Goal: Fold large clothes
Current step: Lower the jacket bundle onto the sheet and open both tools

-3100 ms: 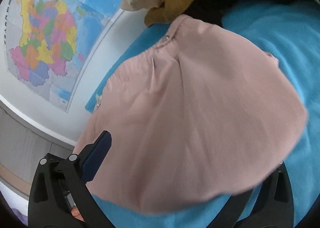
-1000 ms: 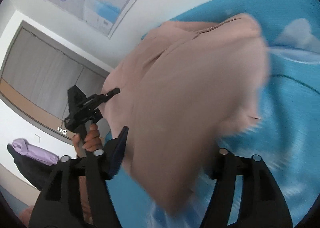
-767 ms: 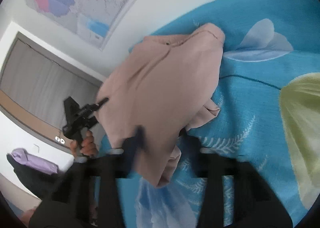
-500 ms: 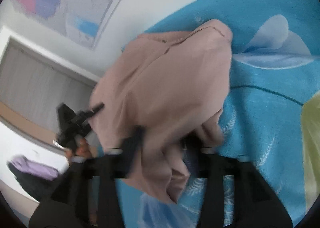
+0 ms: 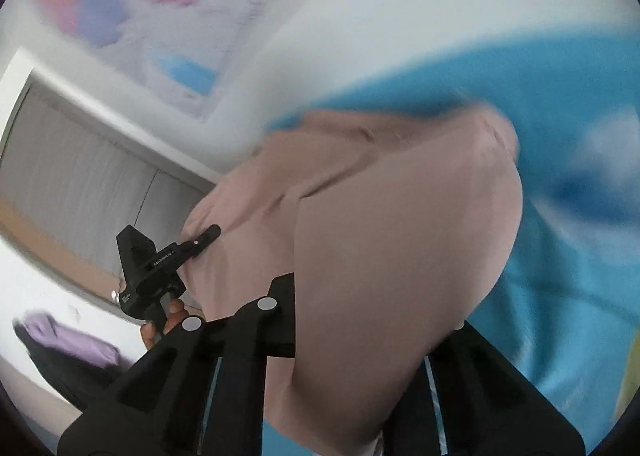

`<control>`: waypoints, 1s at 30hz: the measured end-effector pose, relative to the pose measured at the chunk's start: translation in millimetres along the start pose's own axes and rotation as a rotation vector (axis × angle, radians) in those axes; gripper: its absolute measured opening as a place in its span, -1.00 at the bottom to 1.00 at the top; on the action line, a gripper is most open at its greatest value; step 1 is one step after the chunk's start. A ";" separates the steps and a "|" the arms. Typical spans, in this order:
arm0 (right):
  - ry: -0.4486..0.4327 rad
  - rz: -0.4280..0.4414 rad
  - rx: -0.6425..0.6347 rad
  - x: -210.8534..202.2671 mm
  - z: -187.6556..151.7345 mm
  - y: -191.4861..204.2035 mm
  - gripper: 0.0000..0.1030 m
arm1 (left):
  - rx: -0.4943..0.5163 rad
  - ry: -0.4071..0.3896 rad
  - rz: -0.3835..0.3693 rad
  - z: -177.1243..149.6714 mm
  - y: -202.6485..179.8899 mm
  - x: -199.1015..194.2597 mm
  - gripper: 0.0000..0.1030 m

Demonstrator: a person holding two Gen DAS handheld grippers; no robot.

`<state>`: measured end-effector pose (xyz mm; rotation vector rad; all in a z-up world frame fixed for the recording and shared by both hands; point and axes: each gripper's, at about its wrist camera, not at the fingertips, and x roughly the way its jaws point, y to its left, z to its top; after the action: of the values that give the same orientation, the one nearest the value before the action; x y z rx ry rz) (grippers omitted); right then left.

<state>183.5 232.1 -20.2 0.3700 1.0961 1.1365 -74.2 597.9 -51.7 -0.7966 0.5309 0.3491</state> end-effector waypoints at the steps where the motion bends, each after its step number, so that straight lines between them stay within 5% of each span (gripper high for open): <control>1: 0.002 -0.003 -0.032 4.0 2.1 8.5 -0.75 | 0.015 -0.014 0.030 0.3 2.7 -2.1 -0.84; 4: 0.054 -0.035 -0.027 21.3 -3.1 1.9 -0.70 | 0.018 0.065 0.059 -8.9 15.5 14.6 -0.76; 8: 0.089 -0.076 0.051 15.0 -16.9 -29.7 0.06 | -0.006 0.135 0.075 -16.9 20.9 26.9 -0.22; 10: 0.089 -0.085 0.052 5.7 -22.1 -34.1 0.17 | 0.024 0.153 0.080 -17.4 13.2 23.6 0.00; 12: 0.077 -0.117 0.031 -10.0 -27.7 -32.0 0.34 | 0.111 0.130 0.168 -21.6 -2.3 13.8 0.07; 20: -0.128 -0.317 -0.266 -50.2 -42.0 42.7 0.27 | 0.348 -0.061 0.426 -63.1 -52.1 -48.6 0.24; 23: -0.136 -0.331 -0.392 -40.0 -53.4 68.1 0.20 | 0.463 -0.121 0.362 -85.4 -84.7 -64.0 0.38; 26: -0.039 -0.316 -0.434 -4.3 -62.5 72.7 -0.08 | 0.554 -0.052 0.255 -109.0 -111.6 -48.9 0.40; 30: 0.030 -0.365 -0.409 24.3 -70.3 52.5 -0.13 | 0.583 0.090 0.220 -128.7 -119.8 -12.3 0.40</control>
<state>96.1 256.6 -27.1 -0.1635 0.8839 1.0072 -66.8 421.8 -49.8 -0.1898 0.7620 0.3369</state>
